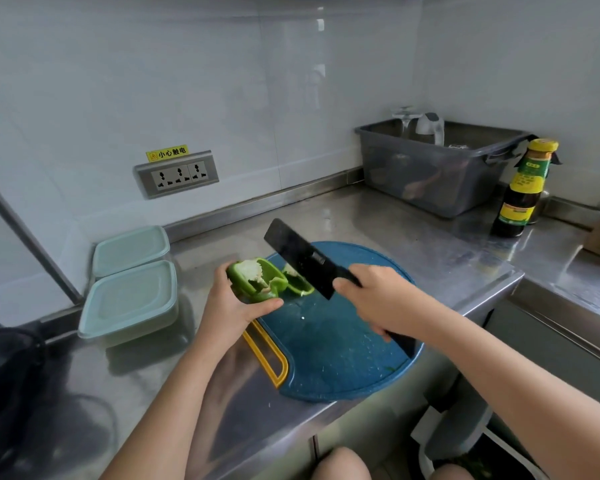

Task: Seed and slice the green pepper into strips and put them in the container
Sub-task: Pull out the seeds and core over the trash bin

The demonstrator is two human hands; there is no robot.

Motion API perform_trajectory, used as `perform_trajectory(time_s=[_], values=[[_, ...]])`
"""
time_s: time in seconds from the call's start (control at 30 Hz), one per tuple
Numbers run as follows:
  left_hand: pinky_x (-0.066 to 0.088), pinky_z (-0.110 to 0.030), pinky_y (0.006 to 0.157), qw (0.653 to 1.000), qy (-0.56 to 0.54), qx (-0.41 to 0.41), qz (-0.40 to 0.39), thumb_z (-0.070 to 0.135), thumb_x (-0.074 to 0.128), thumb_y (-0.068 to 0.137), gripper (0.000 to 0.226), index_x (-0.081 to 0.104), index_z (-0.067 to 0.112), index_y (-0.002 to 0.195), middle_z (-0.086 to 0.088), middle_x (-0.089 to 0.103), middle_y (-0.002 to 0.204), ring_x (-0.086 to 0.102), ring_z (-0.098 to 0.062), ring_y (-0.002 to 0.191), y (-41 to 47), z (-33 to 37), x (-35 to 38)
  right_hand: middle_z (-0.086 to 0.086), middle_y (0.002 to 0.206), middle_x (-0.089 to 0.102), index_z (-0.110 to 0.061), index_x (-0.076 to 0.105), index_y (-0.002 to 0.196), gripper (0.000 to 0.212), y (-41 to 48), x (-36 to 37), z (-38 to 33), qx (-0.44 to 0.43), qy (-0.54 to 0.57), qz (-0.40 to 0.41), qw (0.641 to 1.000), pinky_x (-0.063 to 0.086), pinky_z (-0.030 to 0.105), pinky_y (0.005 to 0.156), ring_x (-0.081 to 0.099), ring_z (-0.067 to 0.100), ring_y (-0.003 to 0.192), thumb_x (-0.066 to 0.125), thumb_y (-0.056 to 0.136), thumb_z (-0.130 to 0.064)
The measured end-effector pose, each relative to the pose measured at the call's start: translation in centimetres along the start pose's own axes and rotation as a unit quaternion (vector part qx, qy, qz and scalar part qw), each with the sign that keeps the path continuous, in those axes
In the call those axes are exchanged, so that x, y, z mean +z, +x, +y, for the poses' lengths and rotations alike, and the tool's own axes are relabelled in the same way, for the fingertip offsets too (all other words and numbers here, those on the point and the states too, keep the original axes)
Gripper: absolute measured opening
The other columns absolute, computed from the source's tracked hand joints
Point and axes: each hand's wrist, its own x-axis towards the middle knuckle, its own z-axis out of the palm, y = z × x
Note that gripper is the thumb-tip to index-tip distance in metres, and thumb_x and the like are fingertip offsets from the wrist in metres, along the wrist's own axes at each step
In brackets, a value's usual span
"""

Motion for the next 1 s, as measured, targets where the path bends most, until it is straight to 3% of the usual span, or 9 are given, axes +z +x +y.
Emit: perform_trajectory(time_s=[0.2,0.27,0.37,0.5,0.7,0.9,1.0], values=[[0.039,-0.018,0.08,1.0,0.02,-0.009,-0.005,0.032,0.09,0.051,0.09,0.041,0.017,0.124,0.003,0.056,0.114,0.055,-0.011,0.101,0.5,-0.3,0.2,0.008,0.054,0.049,-0.001,0.046,0.084,0.035,0.9,-3.6,2.0,0.002,0.101,0.127,0.987,0.037,0.024,0.037,0.041,0.02,0.032,0.04,0.095,-0.034],[0.039,-0.02,0.083,0.999,0.04,-0.02,-0.022,0.035,0.089,0.054,0.089,0.04,0.017,0.126,0.004,0.055,0.114,0.053,-0.011,0.102,0.7,-0.5,0.3,0.01,0.062,0.052,-0.003,0.046,0.087,0.032,2.0,-3.9,3.3,0.02,0.048,0.146,0.988,0.039,0.028,0.046,0.047,0.025,0.045,0.037,0.095,-0.032],[0.037,-0.021,0.085,0.998,0.043,-0.039,-0.037,0.037,0.086,0.058,0.087,0.039,0.02,0.129,0.006,0.054,0.116,0.052,-0.009,0.103,0.9,-0.8,0.3,0.012,0.077,0.058,-0.005,0.043,0.092,0.032,3.6,-3.3,5.7,0.027,-0.116,0.174,0.978,0.037,0.035,0.059,0.051,0.033,0.07,0.034,0.098,-0.035],[0.037,-0.016,0.078,0.997,0.05,-0.041,-0.039,0.038,0.085,0.06,0.08,0.041,0.02,0.125,0.009,0.055,0.112,0.052,-0.007,0.102,0.9,-0.7,0.1,0.012,0.09,0.059,-0.009,0.041,0.097,0.028,5.7,-2.1,8.3,0.021,-0.219,0.189,0.957,0.037,0.035,0.061,0.051,0.033,0.077,0.034,0.1,-0.036],[0.037,-0.014,0.074,0.996,0.063,-0.053,-0.046,0.044,0.082,0.06,0.082,0.04,0.017,0.125,0.008,0.054,0.113,0.053,-0.007,0.1,0.8,-0.5,0.0,0.013,0.117,0.052,-0.008,0.043,0.119,0.032,8.7,-1.5,9.7,0.062,-0.284,0.17,0.942,0.043,0.037,0.08,0.046,0.032,0.111,0.041,0.099,-0.034],[0.037,-0.015,0.072,0.991,0.088,-0.043,-0.092,0.049,0.079,0.06,0.083,0.04,0.019,0.127,0.009,0.054,0.113,0.051,-0.007,0.1,0.8,-0.3,-0.3,0.014,0.12,0.049,-0.008,0.046,0.121,0.034,9.7,-1.1,10.2,0.07,-0.247,0.16,0.953,0.043,0.039,0.084,0.042,0.033,0.114,0.043,0.098,-0.033],[0.037,-0.019,0.079,0.989,0.098,-0.035,-0.108,0.053,0.078,0.058,0.091,0.036,0.021,0.133,0.006,0.053,0.121,0.052,-0.01,0.106,0.8,-0.5,-0.5,0.013,0.119,0.05,-0.008,0.048,0.121,0.036,9.4,-1.1,10.3,0.069,-0.238,0.164,0.955,0.043,0.039,0.086,0.043,0.032,0.114,0.045,0.098,-0.035]])
